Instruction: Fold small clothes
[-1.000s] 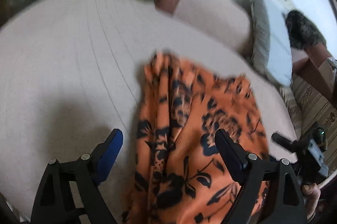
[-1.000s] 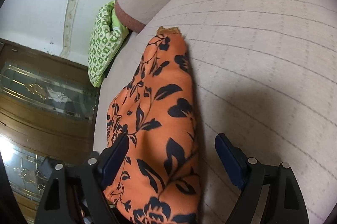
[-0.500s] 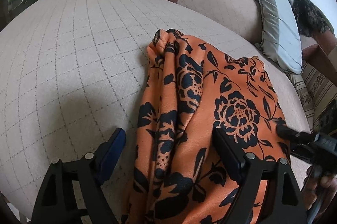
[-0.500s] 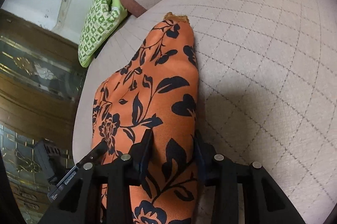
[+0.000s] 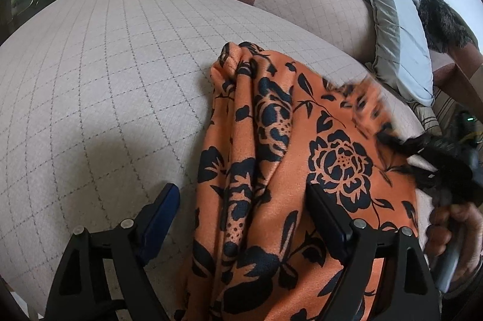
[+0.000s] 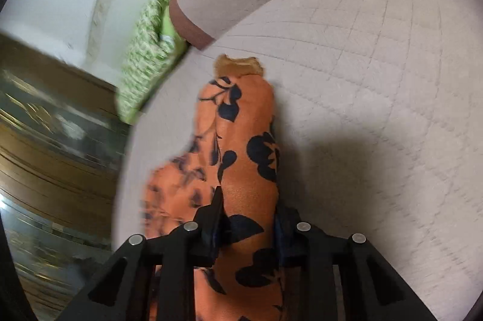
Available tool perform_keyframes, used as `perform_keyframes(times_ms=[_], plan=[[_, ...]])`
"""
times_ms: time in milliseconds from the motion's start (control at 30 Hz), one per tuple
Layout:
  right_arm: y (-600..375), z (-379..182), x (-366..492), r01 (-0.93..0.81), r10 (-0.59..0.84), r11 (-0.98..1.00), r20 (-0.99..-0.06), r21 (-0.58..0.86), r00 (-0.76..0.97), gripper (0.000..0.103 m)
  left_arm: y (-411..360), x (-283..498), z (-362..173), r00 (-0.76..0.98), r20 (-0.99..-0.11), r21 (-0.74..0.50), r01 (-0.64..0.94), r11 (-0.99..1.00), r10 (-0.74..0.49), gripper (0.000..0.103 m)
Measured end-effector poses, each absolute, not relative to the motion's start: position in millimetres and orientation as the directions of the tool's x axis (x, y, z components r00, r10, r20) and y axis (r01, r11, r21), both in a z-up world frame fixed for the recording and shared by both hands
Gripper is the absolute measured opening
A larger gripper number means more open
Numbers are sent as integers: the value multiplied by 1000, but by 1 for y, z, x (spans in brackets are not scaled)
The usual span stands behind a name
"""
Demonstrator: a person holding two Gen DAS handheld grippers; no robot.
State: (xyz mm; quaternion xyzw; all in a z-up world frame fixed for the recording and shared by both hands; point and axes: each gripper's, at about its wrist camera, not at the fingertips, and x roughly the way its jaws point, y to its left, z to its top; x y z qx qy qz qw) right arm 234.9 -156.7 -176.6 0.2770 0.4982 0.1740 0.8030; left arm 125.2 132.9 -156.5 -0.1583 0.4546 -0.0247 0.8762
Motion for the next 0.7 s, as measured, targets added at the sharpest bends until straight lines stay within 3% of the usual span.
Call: perform_keyframes(times_ms=[33, 67, 100, 267, 333, 367, 400, 433, 467, 600, 700], plan=[[-160, -182, 234, 10, 582, 761, -689, 649, 432, 55, 132, 124, -156, 588, -788, -293, -100, 951, -181, 87], [-167, -181, 229, 17, 631, 707, -642, 707, 435, 62, 132, 124, -155, 591, -786, -295, -99, 950, -182, 87], [-172, -179, 223, 25, 658, 669, -607, 743, 446, 75, 134, 123, -153, 592, -784, -303, -100, 948, -188, 87], [-188, -173, 186, 25, 683, 627, -566, 778, 462, 77, 151, 113, -133, 669, -713, -385, -123, 915, -210, 87], [-181, -184, 182, 26, 708, 617, -569, 787, 418, 77, 146, 120, -144, 618, -754, -371, -120, 921, -224, 87], [-170, -193, 182, 17, 720, 631, -593, 776, 360, 77, 142, 126, -154, 566, -793, -351, -122, 928, -225, 88], [-160, -196, 180, -5, 706, 660, -619, 751, 344, 62, 139, 128, -160, 555, -805, -327, -120, 937, -210, 87], [-150, -194, 179, -41, 683, 698, -648, 715, 335, 44, 137, 127, -156, 569, -796, -321, -107, 941, -207, 79], [-146, -190, 177, -47, 662, 720, -665, 692, 347, 43, 135, 127, -153, 577, -776, -350, -59, 935, -254, 48], [-132, -169, 175, -105, 602, 785, -711, 611, 363, 36, 130, 128, -150, 571, -779, -321, -13, 947, -257, 37], [-133, -148, 166, -164, 601, 789, -691, 592, 401, 35, 132, 125, -135, 600, -757, -327, -3, 945, -260, 32]])
